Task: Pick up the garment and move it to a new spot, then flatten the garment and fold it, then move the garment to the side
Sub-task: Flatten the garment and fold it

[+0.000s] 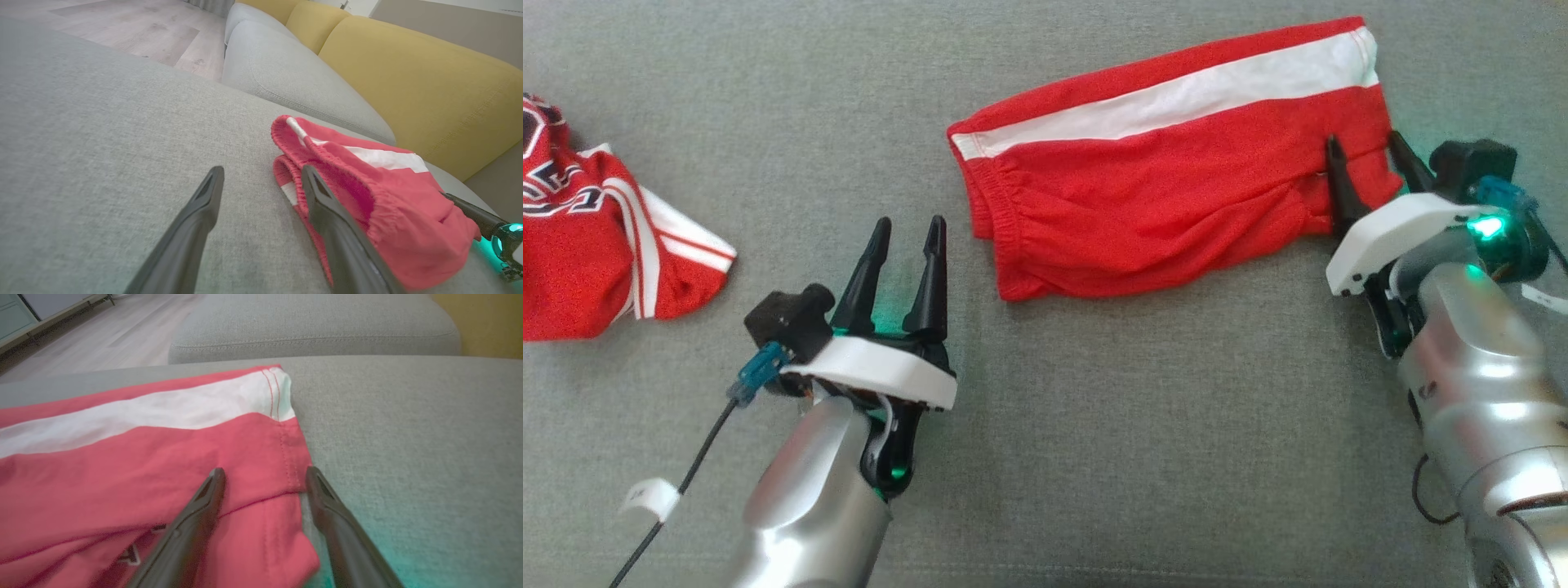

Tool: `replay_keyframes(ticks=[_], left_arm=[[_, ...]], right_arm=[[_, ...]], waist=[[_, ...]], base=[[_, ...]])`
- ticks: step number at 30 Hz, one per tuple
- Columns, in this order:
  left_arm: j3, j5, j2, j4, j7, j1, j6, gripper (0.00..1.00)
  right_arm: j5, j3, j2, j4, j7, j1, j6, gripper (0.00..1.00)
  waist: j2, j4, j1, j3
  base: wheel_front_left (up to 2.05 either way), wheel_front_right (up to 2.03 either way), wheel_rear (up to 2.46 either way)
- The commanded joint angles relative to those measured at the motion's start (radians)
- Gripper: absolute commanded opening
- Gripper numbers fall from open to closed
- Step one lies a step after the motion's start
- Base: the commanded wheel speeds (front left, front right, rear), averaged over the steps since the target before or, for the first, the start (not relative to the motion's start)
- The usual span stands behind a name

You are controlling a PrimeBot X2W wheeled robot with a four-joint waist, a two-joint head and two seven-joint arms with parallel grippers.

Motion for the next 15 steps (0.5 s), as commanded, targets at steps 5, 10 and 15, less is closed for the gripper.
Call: replay_keyframes(ticks=[5,10,15], left_arm=[[0.064,0.030,0.011,-0.045,-0.009,0.026,0.002,1.00],[0.086,0.038,0.011,-0.056,-0.009,0.049,0.002,1.00],[0.093,0.041,0.011,-0.059,-0.009,0.073,0.002,1.00]], right_arm=[[-0.058,-0.037,0.008,0.075,-0.001,0.001,-0.002,1.00],[-0.104,-0.081,0.024,0.111,0.043,0.005,-0.002,1.00],[-0.127,-0.135,0.027,0.125,0.125,0.043,-0.002,0.00]], waist=[[0.0000,0.023,0.0001,-0.003],[0.0000,0.035,0.0001,-0.012],[0.0000,0.040,0.0001,-0.030]], base=[[0.00,0.00,0.00],[0.00,0.00,0.00],[0.00,0.00,0.00]])
